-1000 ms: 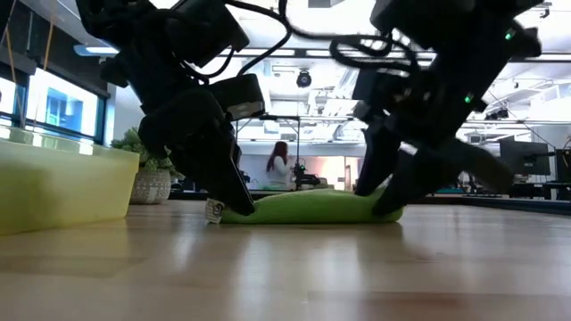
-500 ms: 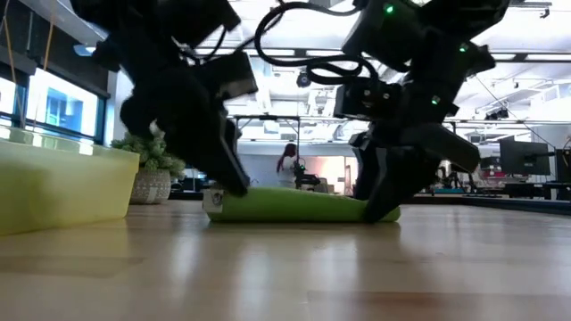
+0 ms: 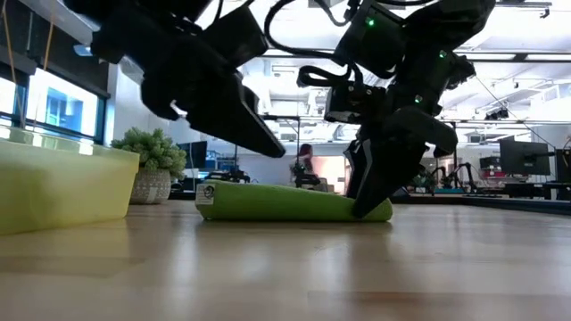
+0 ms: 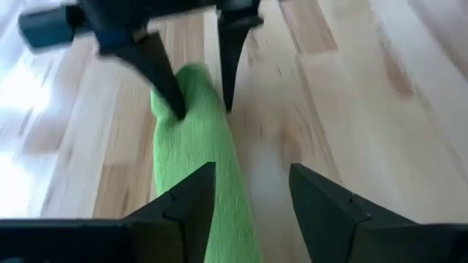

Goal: Roll microfiber towels into tight, uniform cylinder then place into a basket
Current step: Roll the green towel

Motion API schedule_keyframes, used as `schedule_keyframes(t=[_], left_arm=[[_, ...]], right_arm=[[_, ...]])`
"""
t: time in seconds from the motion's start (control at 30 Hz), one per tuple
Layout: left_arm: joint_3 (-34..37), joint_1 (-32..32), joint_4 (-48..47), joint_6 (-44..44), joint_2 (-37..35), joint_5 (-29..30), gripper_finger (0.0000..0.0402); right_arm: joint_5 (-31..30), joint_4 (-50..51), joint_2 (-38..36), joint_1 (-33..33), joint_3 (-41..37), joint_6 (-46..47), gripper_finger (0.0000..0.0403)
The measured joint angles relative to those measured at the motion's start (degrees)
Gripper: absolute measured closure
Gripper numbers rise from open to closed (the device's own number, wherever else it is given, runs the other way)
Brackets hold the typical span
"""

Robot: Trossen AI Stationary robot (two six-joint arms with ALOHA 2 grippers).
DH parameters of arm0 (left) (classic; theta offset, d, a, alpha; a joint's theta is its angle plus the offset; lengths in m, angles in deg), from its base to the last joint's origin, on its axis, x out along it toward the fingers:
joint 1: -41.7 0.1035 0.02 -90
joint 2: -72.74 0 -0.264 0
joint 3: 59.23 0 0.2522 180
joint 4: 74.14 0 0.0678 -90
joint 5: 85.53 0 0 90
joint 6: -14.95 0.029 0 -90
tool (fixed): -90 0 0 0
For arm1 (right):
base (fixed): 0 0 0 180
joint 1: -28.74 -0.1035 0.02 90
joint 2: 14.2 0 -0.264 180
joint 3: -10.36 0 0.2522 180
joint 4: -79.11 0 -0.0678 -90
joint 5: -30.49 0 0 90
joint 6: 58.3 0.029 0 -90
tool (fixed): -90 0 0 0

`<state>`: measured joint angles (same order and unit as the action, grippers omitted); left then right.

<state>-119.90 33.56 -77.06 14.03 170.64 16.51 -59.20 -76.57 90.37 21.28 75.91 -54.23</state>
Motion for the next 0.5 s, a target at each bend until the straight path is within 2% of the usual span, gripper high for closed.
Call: schedule_keyframes(t=[0.23, 0.5], left_arm=[[-0.04, 0.33, 8.73, 0.60, 4.76, 1.15, 0.0209], [-0.09, 1.01, 12.84, -0.16, 10.09, 7.32, 0.0189]], right_arm=[[0.05, 0.02, 0.00, 0.02, -0.04, 0.19, 0.0229], [0.43, 0.00, 0.00, 0.02, -0.04, 0.46, 0.0229]])
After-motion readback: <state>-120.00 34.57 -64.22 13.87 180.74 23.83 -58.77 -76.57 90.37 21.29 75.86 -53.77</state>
